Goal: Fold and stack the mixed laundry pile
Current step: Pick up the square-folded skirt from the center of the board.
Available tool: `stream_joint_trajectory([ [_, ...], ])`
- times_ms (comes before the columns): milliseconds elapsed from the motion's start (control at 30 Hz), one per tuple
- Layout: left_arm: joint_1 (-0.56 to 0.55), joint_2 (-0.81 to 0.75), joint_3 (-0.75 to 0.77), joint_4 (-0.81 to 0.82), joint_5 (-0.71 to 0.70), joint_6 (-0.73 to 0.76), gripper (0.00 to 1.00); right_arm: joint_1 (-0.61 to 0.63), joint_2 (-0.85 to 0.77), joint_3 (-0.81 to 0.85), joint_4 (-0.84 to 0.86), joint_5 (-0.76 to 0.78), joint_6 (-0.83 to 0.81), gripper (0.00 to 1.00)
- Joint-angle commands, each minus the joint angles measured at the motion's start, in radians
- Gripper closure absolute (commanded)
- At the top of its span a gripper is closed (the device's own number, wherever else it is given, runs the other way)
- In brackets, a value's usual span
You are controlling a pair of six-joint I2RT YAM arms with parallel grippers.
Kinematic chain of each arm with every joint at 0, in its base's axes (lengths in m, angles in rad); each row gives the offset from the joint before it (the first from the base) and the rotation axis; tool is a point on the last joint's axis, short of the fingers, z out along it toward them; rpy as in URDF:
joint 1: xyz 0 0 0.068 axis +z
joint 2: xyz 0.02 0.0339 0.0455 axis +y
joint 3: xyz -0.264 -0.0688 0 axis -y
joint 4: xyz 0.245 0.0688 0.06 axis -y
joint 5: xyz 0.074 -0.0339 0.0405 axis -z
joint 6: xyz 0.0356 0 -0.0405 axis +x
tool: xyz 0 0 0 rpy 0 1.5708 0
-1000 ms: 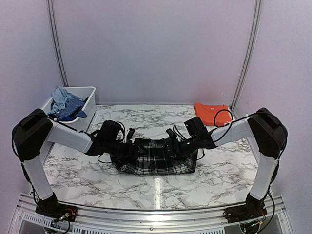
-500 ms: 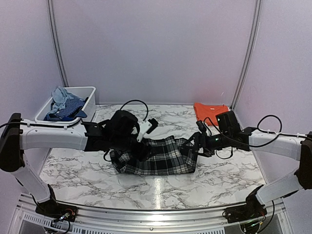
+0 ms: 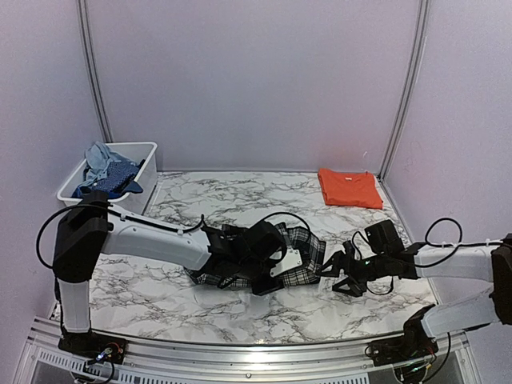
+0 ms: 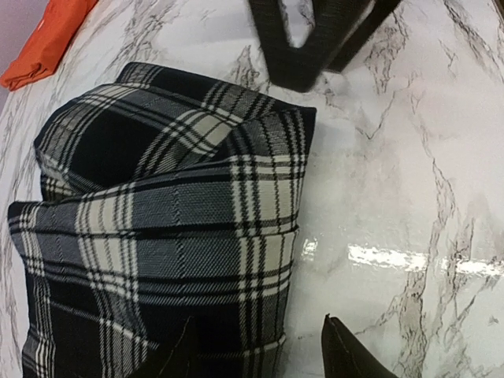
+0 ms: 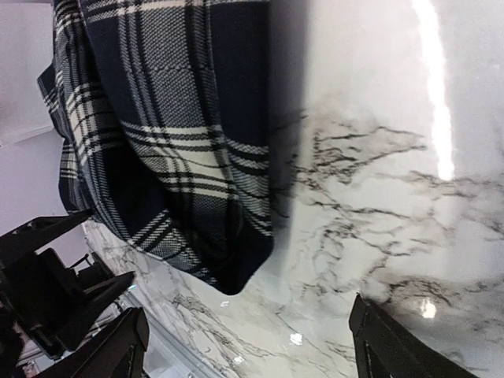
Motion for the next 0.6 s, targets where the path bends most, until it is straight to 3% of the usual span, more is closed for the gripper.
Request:
stream_joint_trajectory([
  [0,-0.029,0.085,0.043,-0.003,-0.002,0.115,0.46,-0.010,0.081,0.019,0.142,-0.023,0.046,0.11],
  [133,-0.033,0.132,0.037,0.014,0.022,0.114,0.56,-0.005,0.180,0.065,0.193,-0.071,0.023,0.09],
  [367,0.002,0.071,-0.019,0.118,0.131,-0.009,0.88,-0.001,0.356,0.127,0.174,-0.150,-0.059,0.06],
  [567,0.034,-0.010,-0.079,0.188,0.204,-0.059,1.00,0.013,0.400,0.148,0.115,-0.218,-0.096,0.01],
])
